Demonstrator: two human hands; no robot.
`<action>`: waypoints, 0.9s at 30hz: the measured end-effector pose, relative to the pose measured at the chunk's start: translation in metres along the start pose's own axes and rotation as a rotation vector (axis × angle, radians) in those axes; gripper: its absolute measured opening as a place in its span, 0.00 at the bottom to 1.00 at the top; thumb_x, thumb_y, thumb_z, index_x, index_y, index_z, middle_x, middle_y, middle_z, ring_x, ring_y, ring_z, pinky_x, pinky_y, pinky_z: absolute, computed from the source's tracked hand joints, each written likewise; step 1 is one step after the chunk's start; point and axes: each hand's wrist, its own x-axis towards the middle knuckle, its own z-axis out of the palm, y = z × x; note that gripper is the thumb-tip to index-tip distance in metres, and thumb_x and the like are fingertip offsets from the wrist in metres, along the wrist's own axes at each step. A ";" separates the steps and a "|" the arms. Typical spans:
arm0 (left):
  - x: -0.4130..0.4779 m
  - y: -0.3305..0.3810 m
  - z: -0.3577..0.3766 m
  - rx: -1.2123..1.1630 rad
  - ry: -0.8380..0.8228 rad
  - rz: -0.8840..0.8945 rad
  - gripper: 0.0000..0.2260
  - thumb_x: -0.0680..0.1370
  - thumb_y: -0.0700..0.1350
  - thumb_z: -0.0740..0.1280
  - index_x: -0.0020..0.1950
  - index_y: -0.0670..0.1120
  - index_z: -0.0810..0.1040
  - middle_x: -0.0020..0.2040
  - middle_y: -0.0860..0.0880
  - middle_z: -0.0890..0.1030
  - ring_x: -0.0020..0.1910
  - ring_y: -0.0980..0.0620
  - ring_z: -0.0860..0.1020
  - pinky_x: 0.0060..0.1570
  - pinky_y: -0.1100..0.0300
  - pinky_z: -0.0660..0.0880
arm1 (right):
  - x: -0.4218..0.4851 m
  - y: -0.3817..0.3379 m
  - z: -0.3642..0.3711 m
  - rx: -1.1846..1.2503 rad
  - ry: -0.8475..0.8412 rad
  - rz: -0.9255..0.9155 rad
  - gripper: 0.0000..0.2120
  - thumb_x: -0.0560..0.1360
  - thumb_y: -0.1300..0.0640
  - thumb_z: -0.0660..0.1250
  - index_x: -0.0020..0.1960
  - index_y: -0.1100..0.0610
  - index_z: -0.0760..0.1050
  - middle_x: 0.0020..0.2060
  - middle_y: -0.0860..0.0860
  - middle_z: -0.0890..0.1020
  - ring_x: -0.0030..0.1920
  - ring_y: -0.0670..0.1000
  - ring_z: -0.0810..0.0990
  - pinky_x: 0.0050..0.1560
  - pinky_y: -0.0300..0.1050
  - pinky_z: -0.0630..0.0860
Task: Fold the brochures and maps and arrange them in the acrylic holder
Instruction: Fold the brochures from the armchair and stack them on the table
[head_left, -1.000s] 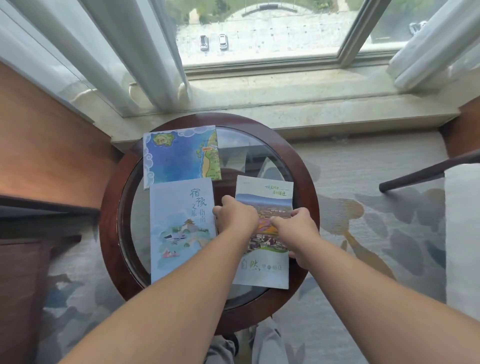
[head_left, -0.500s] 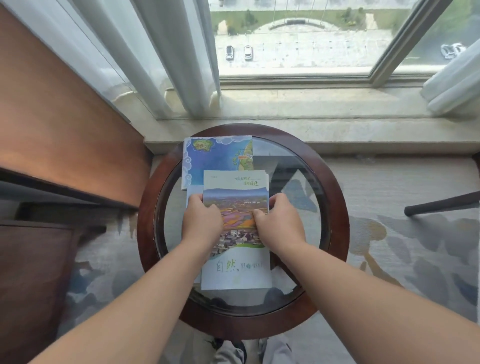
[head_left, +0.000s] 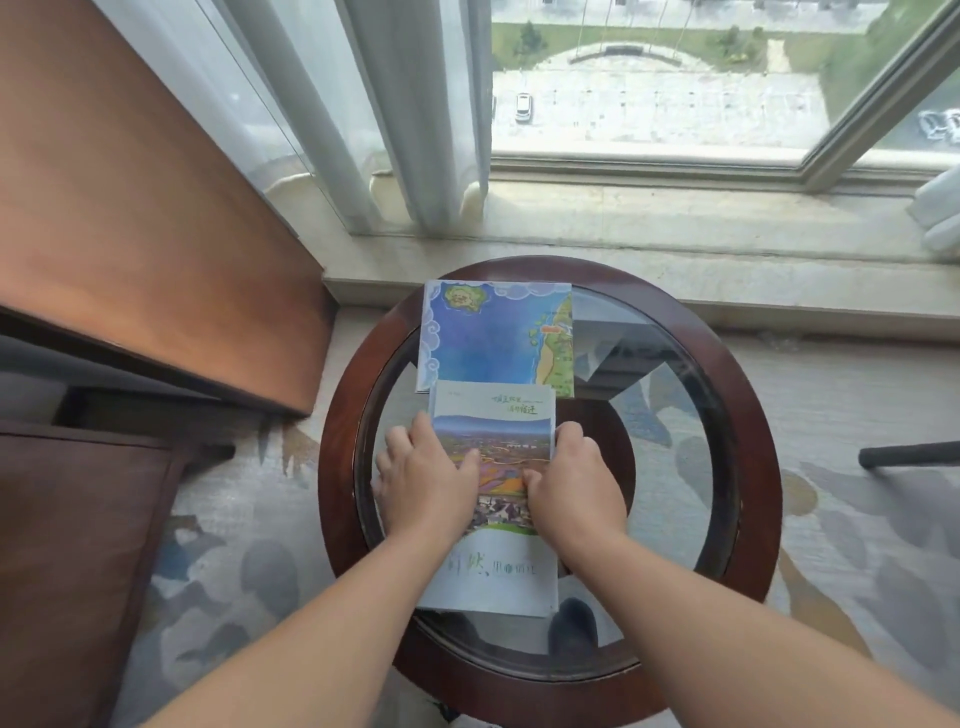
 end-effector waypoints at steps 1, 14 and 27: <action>0.011 0.001 -0.006 -0.025 0.023 0.018 0.26 0.76 0.57 0.64 0.71 0.49 0.64 0.64 0.45 0.67 0.63 0.43 0.67 0.60 0.48 0.66 | 0.001 0.000 0.000 0.000 0.002 -0.001 0.14 0.76 0.52 0.68 0.50 0.51 0.62 0.49 0.51 0.74 0.41 0.53 0.74 0.37 0.46 0.70; 0.156 0.085 -0.032 0.013 -0.016 -0.108 0.26 0.75 0.46 0.68 0.70 0.43 0.64 0.68 0.40 0.66 0.67 0.39 0.67 0.60 0.47 0.70 | 0.029 -0.002 -0.010 -0.083 -0.045 -0.113 0.45 0.73 0.50 0.67 0.79 0.47 0.40 0.58 0.52 0.65 0.54 0.55 0.72 0.49 0.50 0.75; 0.165 0.076 -0.030 -0.482 -0.011 -0.176 0.13 0.76 0.45 0.67 0.59 0.46 0.73 0.57 0.45 0.77 0.55 0.42 0.78 0.53 0.49 0.79 | 0.109 -0.033 -0.038 0.500 -0.025 0.335 0.12 0.74 0.60 0.62 0.54 0.62 0.77 0.55 0.60 0.79 0.42 0.57 0.74 0.38 0.43 0.70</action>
